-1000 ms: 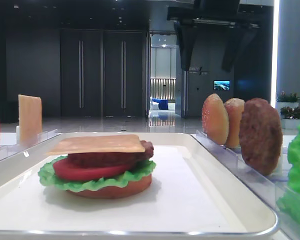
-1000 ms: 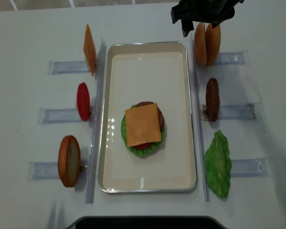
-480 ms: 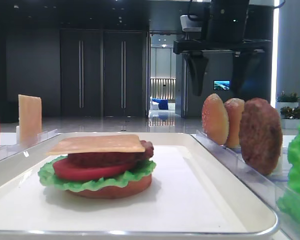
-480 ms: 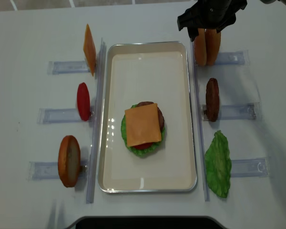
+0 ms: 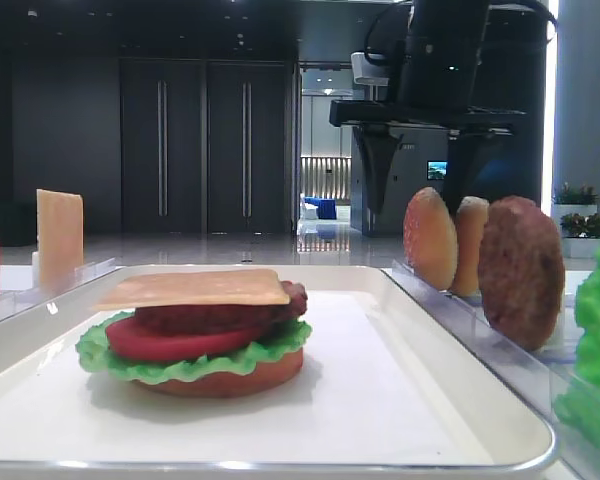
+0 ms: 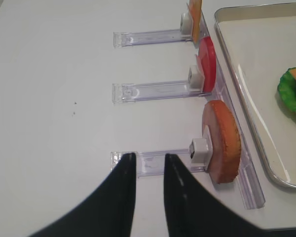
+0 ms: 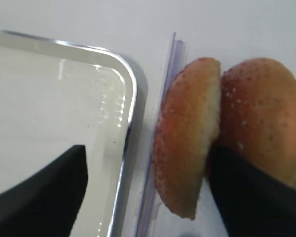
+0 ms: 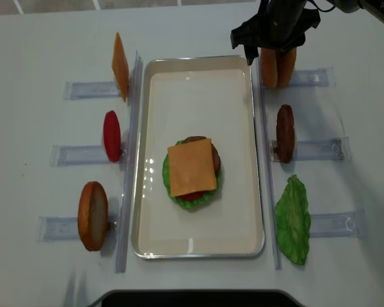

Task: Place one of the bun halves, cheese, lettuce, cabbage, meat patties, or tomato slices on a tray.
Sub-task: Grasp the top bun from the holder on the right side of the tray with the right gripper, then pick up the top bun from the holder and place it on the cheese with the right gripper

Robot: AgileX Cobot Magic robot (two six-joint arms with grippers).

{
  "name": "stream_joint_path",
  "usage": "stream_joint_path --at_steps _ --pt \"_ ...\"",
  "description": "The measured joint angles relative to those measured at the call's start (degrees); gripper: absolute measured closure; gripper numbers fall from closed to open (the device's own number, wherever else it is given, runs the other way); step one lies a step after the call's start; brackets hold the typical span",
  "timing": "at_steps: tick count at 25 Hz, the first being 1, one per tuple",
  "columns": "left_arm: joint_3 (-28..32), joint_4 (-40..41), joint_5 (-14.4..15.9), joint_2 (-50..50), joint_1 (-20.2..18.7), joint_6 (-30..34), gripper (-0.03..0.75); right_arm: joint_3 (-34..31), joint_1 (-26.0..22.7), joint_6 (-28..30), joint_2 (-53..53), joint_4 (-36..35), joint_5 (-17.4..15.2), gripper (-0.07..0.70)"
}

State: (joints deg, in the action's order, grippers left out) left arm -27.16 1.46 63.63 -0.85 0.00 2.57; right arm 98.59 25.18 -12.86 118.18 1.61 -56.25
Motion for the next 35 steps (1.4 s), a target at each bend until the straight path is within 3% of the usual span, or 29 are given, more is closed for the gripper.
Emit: stream_joint_path --at_steps 6,12,21,30,35 --pt "0.0 0.0 0.0 0.0 0.0 0.0 0.566 0.0 0.0 0.0 0.2 -0.4 1.3 0.200" --pt "0.0 0.0 0.0 0.0 0.0 0.0 0.566 0.0 -0.1 -0.1 0.2 1.6 0.8 0.505" --pt "0.0 0.0 0.0 0.0 0.0 0.0 0.566 0.0 -0.1 -0.1 0.0 1.5 0.5 0.510" --pt "0.0 0.0 0.0 0.0 0.0 0.0 0.566 1.9 0.4 1.4 -4.1 -2.8 -6.0 0.514" --pt "0.0 0.0 0.0 0.0 0.0 0.0 0.566 2.5 1.5 1.4 -6.2 -4.3 -7.8 0.514"
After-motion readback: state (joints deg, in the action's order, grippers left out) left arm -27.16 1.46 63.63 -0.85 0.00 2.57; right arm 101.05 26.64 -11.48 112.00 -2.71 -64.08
